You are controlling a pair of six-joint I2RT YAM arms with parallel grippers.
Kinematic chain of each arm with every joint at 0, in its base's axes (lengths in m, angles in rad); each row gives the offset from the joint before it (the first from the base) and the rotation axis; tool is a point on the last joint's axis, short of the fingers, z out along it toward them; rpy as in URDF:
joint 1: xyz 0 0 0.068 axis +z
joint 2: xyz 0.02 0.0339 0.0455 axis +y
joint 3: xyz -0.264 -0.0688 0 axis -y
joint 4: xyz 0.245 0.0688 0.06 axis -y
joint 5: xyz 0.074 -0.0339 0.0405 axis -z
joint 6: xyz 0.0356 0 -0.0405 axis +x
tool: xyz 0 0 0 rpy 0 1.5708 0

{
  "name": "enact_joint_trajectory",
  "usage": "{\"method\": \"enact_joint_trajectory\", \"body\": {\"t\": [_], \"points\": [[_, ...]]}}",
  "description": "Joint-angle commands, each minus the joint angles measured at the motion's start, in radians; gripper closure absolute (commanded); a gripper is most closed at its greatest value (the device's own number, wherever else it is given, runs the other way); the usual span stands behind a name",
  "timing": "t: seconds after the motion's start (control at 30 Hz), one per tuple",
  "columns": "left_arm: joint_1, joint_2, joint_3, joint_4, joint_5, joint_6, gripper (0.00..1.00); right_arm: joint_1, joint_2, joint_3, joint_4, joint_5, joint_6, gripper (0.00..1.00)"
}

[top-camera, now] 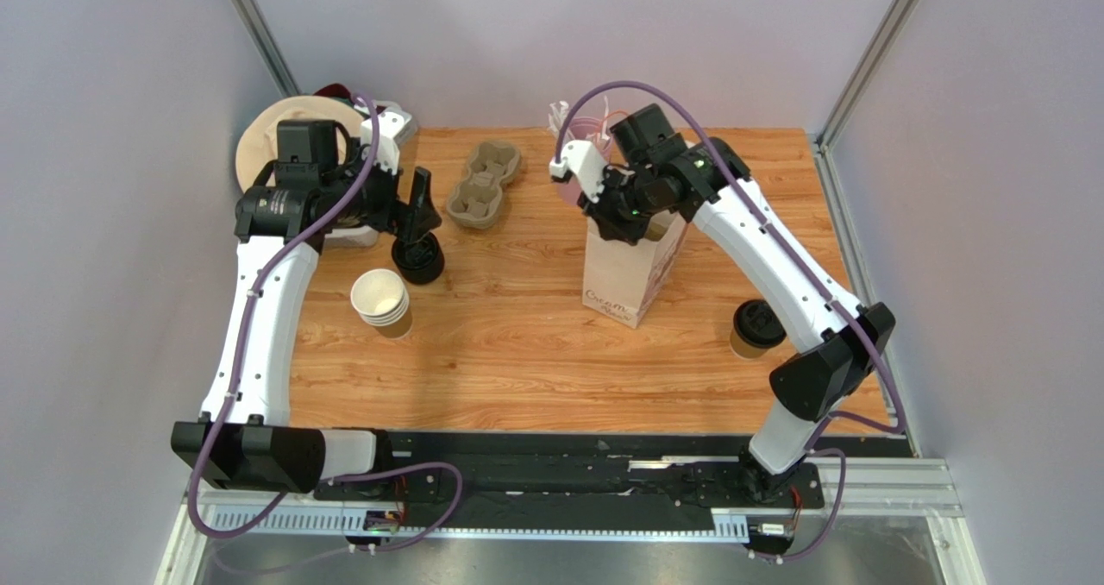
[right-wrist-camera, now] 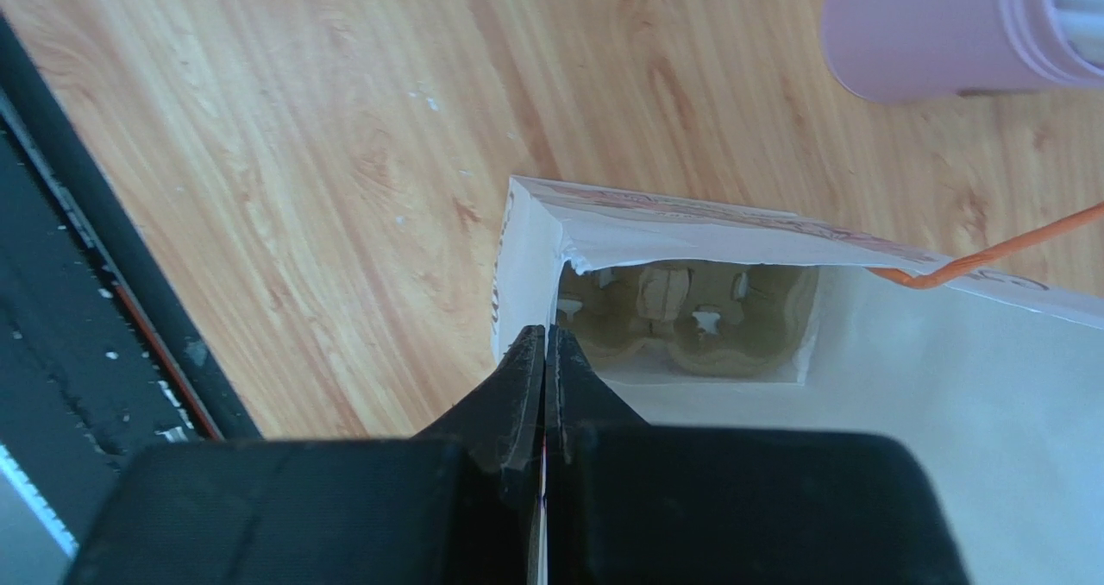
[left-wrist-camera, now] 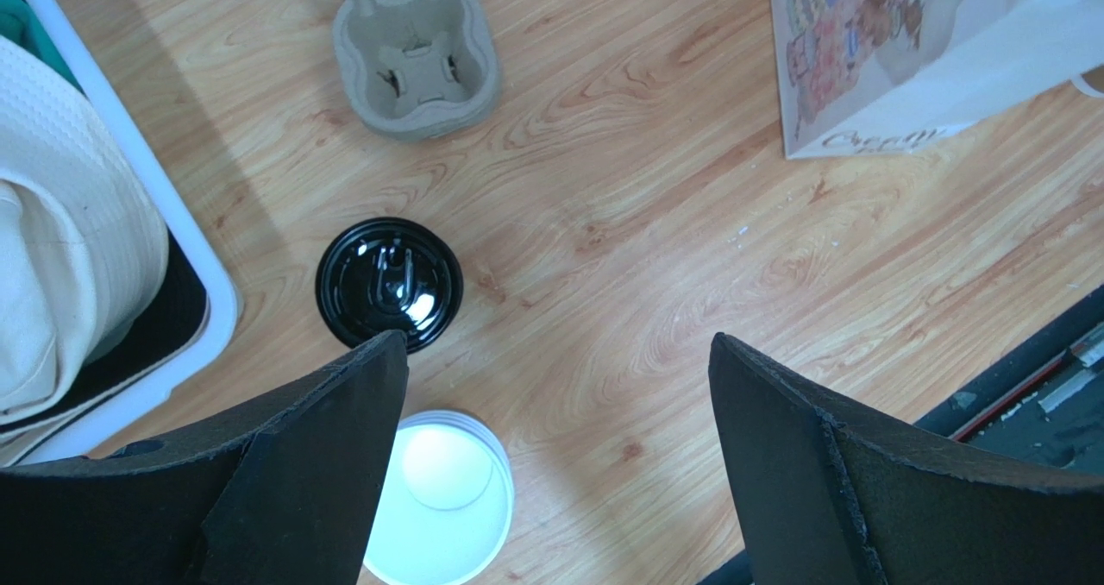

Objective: Pack the takeout coffee

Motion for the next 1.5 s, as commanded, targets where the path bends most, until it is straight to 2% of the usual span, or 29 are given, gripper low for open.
{"method": "enact_joint_trajectory", "body": {"t": [0.0,0.17,0.27,0.47,0.57,0.63,0.67,0.73,0.77,0.8,0.87,1.0,1.1,1.2,1.23,1.27,1.33,1.47], "points": [[0.007,-0.037,-0.006,0.029,0.023,-0.008,0.05,0.108,0.025,0.039,0.010,0.010,0.092,1.00],[0.009,-0.048,-0.013,0.035,0.022,-0.009,0.05,0.245,0.053,0.074,0.044,0.085,0.127,1.00],[0.010,-0.055,-0.021,0.041,0.023,-0.009,0.04,0.285,0.088,0.152,0.045,0.122,0.152,1.00],[0.013,-0.074,-0.043,0.056,0.022,-0.014,0.03,0.285,0.150,0.252,0.031,0.168,0.154,1.00],[0.013,-0.082,-0.052,0.063,0.023,-0.015,0.02,0.291,0.166,0.278,-0.017,0.115,0.149,0.99],[0.013,-0.082,-0.052,0.064,0.026,-0.017,0.02,0.297,0.163,0.278,-0.039,0.081,0.134,0.90],[0.013,-0.082,-0.053,0.066,0.028,-0.017,0.02,0.307,0.153,0.280,-0.050,0.078,0.128,0.73],[0.013,-0.082,-0.052,0.067,0.029,-0.019,0.02,0.307,0.133,0.280,-0.047,0.067,0.126,0.56],[0.013,-0.082,-0.053,0.067,0.032,-0.019,0.02,0.307,0.102,0.278,-0.035,0.061,0.124,0.42],[0.013,-0.082,-0.055,0.067,0.031,-0.019,0.02,0.308,0.085,0.278,-0.027,0.056,0.123,0.36],[0.013,-0.082,-0.058,0.070,0.032,-0.020,0.02,0.307,0.032,0.276,-0.001,0.063,0.123,0.29],[0.013,-0.089,-0.059,0.069,0.032,-0.023,0.02,0.287,-0.074,0.269,0.045,0.167,0.126,0.28],[0.013,-0.095,-0.064,0.072,0.031,-0.022,0.02,0.195,-0.172,0.260,0.060,0.190,0.137,0.28],[0.013,-0.101,-0.067,0.075,0.029,-0.022,0.02,0.022,-0.301,0.165,0.091,0.187,0.138,0.29],[0.013,-0.101,-0.067,0.076,0.029,-0.022,0.02,-0.085,-0.371,0.122,0.122,0.187,0.135,0.31],[0.013,-0.105,-0.070,0.078,0.029,-0.022,0.02,-0.138,-0.405,0.017,0.131,0.181,0.120,0.32],[0.013,-0.106,-0.072,0.081,0.029,-0.022,0.02,-0.272,-0.493,-0.084,0.136,0.171,0.094,0.33],[0.013,-0.103,-0.064,0.073,0.031,-0.026,0.02,-0.457,-0.599,-0.358,0.113,0.152,0.040,0.39]]}}
